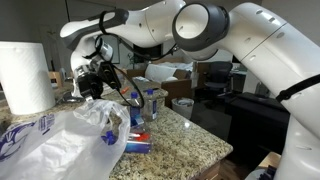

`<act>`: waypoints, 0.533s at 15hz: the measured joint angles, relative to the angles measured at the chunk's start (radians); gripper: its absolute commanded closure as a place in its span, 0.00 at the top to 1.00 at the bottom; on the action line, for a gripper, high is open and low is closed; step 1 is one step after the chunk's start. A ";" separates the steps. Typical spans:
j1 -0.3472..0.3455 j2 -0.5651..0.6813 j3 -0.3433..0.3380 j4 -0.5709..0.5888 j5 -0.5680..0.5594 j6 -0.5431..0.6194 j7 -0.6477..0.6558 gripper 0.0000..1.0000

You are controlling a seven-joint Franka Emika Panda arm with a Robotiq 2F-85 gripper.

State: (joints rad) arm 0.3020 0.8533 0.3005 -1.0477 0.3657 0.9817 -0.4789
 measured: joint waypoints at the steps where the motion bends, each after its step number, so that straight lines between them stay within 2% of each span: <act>1: -0.001 -0.004 -0.004 0.013 -0.015 0.000 -0.003 1.00; 5: -0.035 -0.066 -0.052 0.014 -0.088 0.020 -0.011 1.00; 8: -0.068 -0.156 -0.110 -0.073 -0.151 0.125 -0.012 1.00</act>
State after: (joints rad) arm 0.2341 0.6968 0.1910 -1.1211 0.2144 1.1064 -0.4904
